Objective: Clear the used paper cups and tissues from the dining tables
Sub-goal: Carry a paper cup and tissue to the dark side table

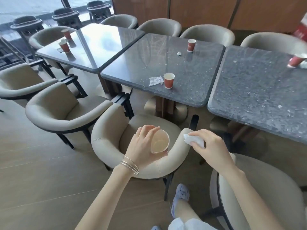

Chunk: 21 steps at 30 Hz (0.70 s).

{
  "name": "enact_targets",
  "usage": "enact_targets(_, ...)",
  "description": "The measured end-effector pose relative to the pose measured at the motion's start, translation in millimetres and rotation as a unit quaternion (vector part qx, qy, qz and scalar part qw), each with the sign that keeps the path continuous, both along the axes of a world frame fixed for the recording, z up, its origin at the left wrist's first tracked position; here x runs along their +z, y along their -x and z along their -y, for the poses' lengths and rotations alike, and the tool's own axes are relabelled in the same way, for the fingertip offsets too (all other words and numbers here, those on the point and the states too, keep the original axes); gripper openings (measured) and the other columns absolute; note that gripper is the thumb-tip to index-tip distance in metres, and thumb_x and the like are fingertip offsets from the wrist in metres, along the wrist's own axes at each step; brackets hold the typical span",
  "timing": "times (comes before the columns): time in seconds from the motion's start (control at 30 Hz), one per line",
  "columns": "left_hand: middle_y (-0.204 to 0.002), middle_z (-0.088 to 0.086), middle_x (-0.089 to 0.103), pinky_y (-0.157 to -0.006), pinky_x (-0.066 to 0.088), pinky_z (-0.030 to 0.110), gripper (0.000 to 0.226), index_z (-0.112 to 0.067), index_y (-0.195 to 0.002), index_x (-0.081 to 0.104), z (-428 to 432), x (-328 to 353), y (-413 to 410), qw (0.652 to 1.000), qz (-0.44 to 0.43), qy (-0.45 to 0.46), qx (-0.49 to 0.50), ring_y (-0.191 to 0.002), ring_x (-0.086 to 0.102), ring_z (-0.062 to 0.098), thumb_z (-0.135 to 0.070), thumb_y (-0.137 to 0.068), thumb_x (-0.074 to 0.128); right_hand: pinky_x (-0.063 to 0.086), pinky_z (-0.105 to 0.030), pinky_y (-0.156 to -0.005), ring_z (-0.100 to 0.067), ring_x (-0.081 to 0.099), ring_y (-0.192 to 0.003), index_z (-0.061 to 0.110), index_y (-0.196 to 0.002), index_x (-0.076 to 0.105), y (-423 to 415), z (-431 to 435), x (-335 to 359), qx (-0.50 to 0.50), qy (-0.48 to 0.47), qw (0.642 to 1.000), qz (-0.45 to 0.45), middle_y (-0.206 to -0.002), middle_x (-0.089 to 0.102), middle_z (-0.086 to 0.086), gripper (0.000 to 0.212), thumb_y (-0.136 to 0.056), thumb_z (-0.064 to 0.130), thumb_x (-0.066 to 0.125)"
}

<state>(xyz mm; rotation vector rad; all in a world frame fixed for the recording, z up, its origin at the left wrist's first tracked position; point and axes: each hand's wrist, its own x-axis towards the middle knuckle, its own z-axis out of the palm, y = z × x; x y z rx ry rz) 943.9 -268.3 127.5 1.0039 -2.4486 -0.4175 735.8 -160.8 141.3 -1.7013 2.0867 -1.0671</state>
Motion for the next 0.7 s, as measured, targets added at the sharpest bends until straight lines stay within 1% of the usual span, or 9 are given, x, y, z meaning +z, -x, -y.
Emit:
enact_targets(0.17, -0.121, 0.006, 0.052, -0.086, 0.047, 0.04, 0.077, -0.013, -0.127, 0.051, 55, -11, 34, 1.0, 0.012, 0.0, 0.013, -0.102, 0.05, 0.026, -0.049, -0.063, 0.077, 0.047, -0.027, -0.074, -0.007, 0.058, -0.089, 0.03, -0.095, 0.067, 34, 53, -13, 0.013, -0.006, 1.0, 0.0, -0.092, 0.063, 0.016, 0.023, -0.079, 0.014, 0.068)
enact_targets(0.33, -0.121, 0.005, 0.052, -0.086, 0.048, 0.04, 0.078, -0.015, -0.127, 0.051, 123, -22, 91, 0.999, 0.011, -0.001, 0.035, -0.103, 0.051, 0.025, -0.05, -0.062, 0.078, 0.046, -0.028, -0.073, -0.008, 0.058, -0.088, 0.033, -0.095, 0.066, 96, 130, -22, 0.031, -0.014, 0.999, 0.0, -0.091, 0.059, 0.021, 0.025, -0.078, 0.015, 0.068)
enact_targets(0.5, -0.121, 0.004, 0.052, -0.089, 0.047, 0.04, 0.081, -0.016, -0.128, 0.051, 196, -18, 156, 0.998, 0.014, -0.002, 0.062, -0.103, 0.05, 0.025, -0.051, -0.061, 0.079, 0.047, -0.032, -0.069, -0.013, 0.059, -0.087, 0.031, -0.095, 0.066, 161, 210, -19, 0.036, -0.027, 0.999, -0.001, -0.092, 0.064, 0.012, 0.022, -0.078, 0.017, 0.069)
enact_targets(0.63, -0.12, 0.007, 0.053, -0.088, 0.046, 0.039, 0.079, -0.013, -0.125, 0.053, 257, -15, 200, 0.997, 0.001, 0.013, 0.08, -0.101, 0.051, 0.029, -0.047, -0.06, 0.081, 0.049, -0.039, -0.074, -0.018, 0.06, -0.091, 0.026, -0.096, 0.067, 203, 270, -24, 0.054, -0.043, 0.998, 0.004, -0.095, 0.066, 0.007, 0.02, -0.079, 0.015, 0.068)
enact_targets(0.7, -0.119, 0.009, 0.054, -0.089, 0.046, 0.039, 0.077, -0.012, -0.124, 0.054, 285, -15, 217, 0.996, -0.003, 0.019, 0.087, -0.102, 0.051, 0.031, -0.044, -0.06, 0.082, 0.049, -0.04, -0.075, -0.019, 0.06, -0.092, 0.023, -0.097, 0.068, 220, 295, -28, 0.054, -0.049, 0.997, 0.002, -0.096, 0.066, 0.005, 0.02, -0.079, 0.013, 0.068)
